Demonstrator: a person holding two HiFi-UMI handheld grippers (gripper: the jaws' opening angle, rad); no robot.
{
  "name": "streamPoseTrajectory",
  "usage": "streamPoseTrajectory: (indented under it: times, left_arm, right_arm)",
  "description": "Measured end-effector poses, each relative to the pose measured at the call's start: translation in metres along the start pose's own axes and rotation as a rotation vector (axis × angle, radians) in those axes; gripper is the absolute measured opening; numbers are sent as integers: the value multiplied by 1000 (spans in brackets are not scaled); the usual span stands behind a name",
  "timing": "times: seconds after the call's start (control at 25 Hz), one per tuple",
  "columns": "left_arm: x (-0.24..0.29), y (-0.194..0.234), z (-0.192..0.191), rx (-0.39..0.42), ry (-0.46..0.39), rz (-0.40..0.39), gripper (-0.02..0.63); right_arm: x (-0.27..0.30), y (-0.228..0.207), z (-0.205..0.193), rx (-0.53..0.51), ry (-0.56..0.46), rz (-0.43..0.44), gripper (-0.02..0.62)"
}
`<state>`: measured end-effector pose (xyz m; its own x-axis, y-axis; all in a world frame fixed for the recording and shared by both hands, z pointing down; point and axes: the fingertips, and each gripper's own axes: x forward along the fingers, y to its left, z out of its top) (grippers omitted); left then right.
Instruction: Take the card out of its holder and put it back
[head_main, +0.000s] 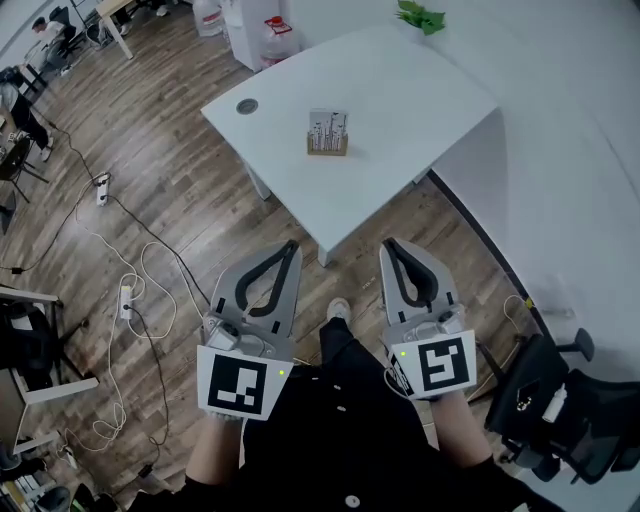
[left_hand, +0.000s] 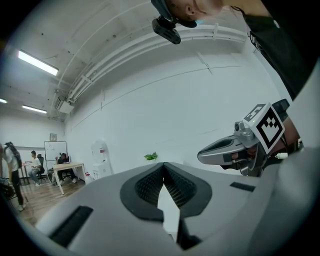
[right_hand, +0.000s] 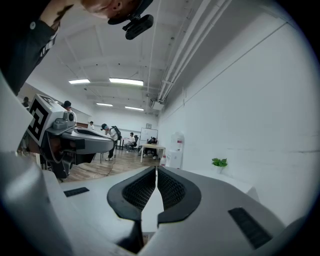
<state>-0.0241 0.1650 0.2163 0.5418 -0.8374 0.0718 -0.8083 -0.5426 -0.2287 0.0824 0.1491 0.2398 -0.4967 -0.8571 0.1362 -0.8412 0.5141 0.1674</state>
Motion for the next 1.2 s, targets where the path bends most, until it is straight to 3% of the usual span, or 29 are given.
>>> streamPoseTrajectory:
  times: [0.68,1.2]
  left_arm:
    - [106,33,-11,-36,110,136,15]
    - [137,40,-11,-52,132,130,15]
  right_arm:
    - [91,-90,-16,12,17,144,46]
    - [108,-108,-21,17,24,140,46]
